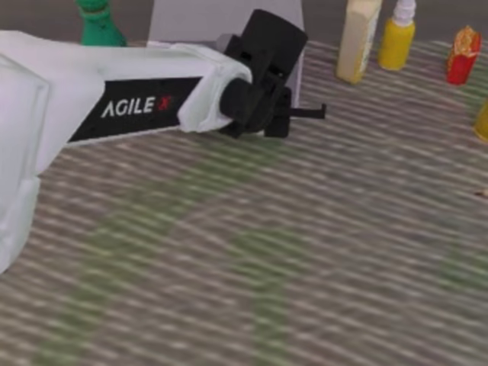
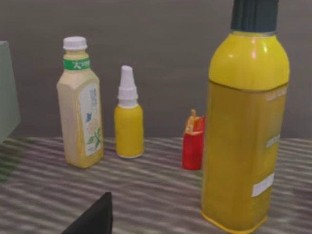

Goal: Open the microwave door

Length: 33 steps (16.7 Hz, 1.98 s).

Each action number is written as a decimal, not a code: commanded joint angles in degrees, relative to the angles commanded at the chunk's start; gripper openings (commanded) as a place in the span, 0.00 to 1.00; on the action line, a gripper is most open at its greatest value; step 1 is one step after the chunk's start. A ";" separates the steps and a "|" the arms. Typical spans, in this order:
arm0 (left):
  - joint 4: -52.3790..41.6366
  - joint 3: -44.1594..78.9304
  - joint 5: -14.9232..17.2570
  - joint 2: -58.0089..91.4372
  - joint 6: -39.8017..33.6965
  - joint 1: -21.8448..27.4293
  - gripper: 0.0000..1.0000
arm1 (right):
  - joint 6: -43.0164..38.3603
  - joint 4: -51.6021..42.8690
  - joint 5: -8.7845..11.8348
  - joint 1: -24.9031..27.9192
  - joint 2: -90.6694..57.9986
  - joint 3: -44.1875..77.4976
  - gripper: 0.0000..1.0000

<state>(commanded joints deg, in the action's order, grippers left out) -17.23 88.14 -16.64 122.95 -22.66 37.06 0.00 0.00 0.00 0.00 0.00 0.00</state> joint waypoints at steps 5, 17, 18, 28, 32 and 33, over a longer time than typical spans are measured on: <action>0.01 -0.03 0.01 -0.01 0.02 0.00 0.00 | 0.00 0.00 0.00 0.00 0.00 0.00 1.00; 0.01 -0.03 0.01 -0.01 0.02 0.00 0.00 | 0.00 0.00 0.00 0.00 0.00 0.00 1.00; 0.01 -0.03 0.01 -0.01 0.02 0.00 0.00 | 0.00 0.00 0.00 0.00 0.00 0.00 1.00; 0.65 -1.11 0.95 -0.60 0.87 0.20 0.00 | 0.00 0.00 0.00 0.00 0.00 0.00 1.00; 2.22 -3.51 2.19 -2.21 2.83 -0.45 0.00 | 0.00 0.00 0.00 0.00 0.00 0.00 1.00; 2.41 -3.97 2.39 -2.40 3.18 -0.55 0.00 | 0.00 0.00 0.00 0.00 0.00 0.00 1.00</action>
<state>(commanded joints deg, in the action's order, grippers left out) -14.82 84.17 -14.25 120.55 -19.48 36.51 0.00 0.00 0.00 0.00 0.00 0.00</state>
